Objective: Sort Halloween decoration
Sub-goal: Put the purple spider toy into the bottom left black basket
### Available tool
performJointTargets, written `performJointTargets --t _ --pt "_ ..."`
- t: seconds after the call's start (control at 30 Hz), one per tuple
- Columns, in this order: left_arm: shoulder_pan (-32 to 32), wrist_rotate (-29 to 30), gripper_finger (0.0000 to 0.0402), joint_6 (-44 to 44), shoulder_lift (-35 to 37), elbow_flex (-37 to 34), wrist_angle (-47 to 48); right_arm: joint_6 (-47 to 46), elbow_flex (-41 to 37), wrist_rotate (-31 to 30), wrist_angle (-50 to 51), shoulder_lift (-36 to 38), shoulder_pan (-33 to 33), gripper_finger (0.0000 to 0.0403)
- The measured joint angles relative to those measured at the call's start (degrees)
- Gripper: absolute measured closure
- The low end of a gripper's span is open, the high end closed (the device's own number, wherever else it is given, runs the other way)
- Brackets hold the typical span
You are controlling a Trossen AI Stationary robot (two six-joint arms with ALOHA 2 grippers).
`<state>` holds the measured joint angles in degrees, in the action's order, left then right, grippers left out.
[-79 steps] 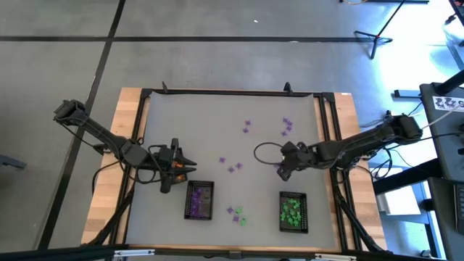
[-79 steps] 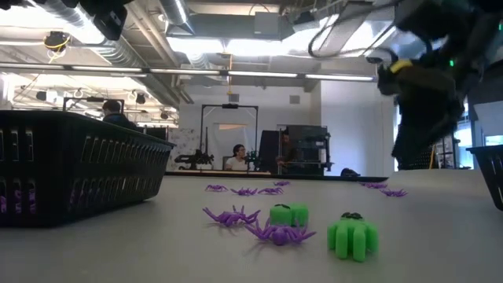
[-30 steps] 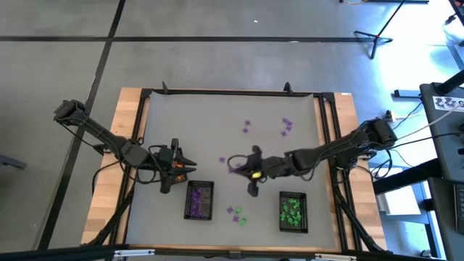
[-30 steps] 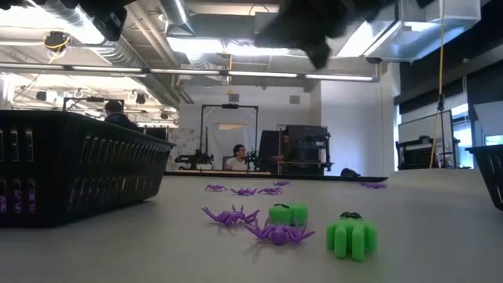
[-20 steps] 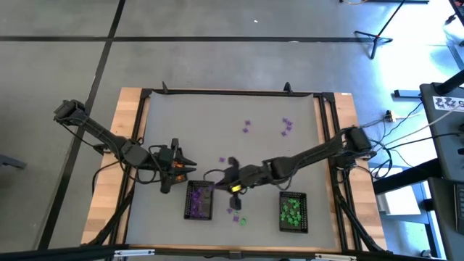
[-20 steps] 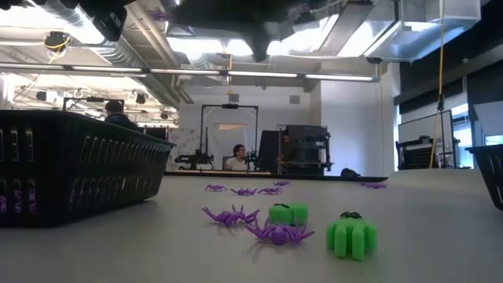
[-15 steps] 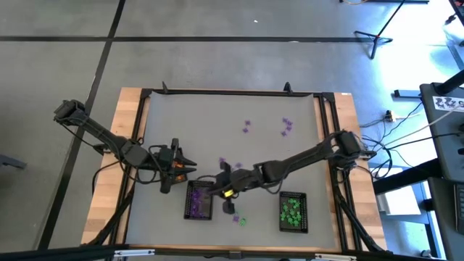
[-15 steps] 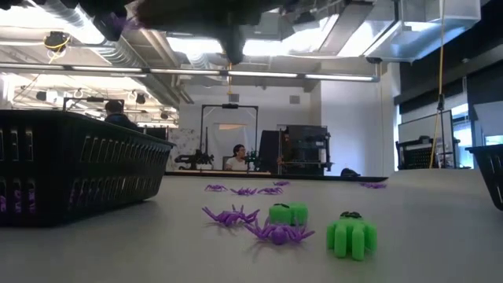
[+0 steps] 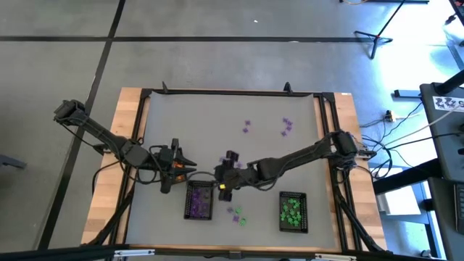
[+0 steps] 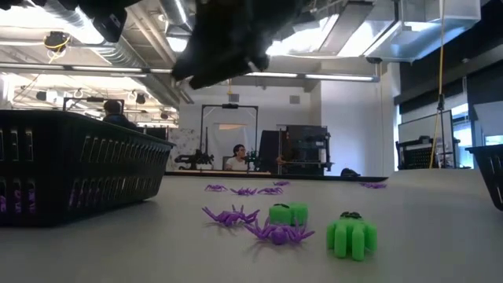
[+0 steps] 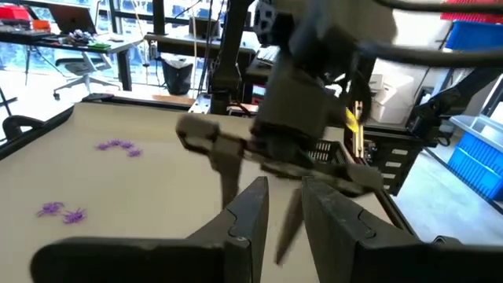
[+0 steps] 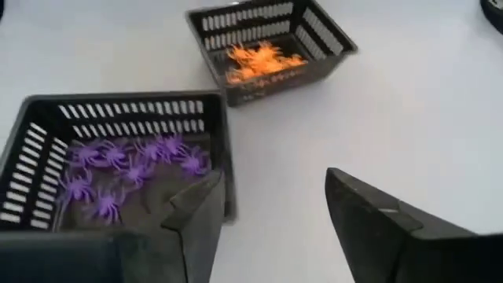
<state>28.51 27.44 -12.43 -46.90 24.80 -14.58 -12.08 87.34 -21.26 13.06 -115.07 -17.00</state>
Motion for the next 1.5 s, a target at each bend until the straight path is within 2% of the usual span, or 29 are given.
performJointTargets --t 0.17,0.33,0.53,0.77,0.87,1.07,1.33,1.5 --pt "0.0 -0.07 0.0327 0.0 0.01 0.0 -0.01 -0.82 -5.07 0.95 3.95 4.61 2.86 0.0209" --pt "0.0 -0.07 0.0327 0.0 0.01 0.0 -0.01 -2.13 -17.18 1.31 3.15 12.08 9.35 0.0237" --pt "0.0 -0.07 0.0327 0.0 -0.01 0.0 0.0 -2.49 -33.46 3.72 0.33 24.52 20.49 0.0243" --pt "0.02 -0.07 0.0327 0.0 0.01 0.0 0.01 -11.47 -46.16 5.26 7.94 36.68 33.55 0.0242" --pt "0.02 -0.07 0.0327 0.0 0.01 0.0 0.03 -16.0 -49.5 5.9 9.51 37.69 36.59 0.0242" --pt "0.02 -0.07 0.0327 0.0 0.01 0.0 -0.03 -17.68 -54.02 7.67 9.95 35.83 39.32 0.0242" --pt "0.02 -0.07 0.0327 0.0 0.01 0.0 0.01 -17.35 -55.22 6.36 8.17 33.04 40.6 0.0242" --pt "0.02 -0.07 0.0327 0.0 0.01 0.0 0.01 -13.59 -55.41 7.98 4.51 32.81 40.7 0.0244"
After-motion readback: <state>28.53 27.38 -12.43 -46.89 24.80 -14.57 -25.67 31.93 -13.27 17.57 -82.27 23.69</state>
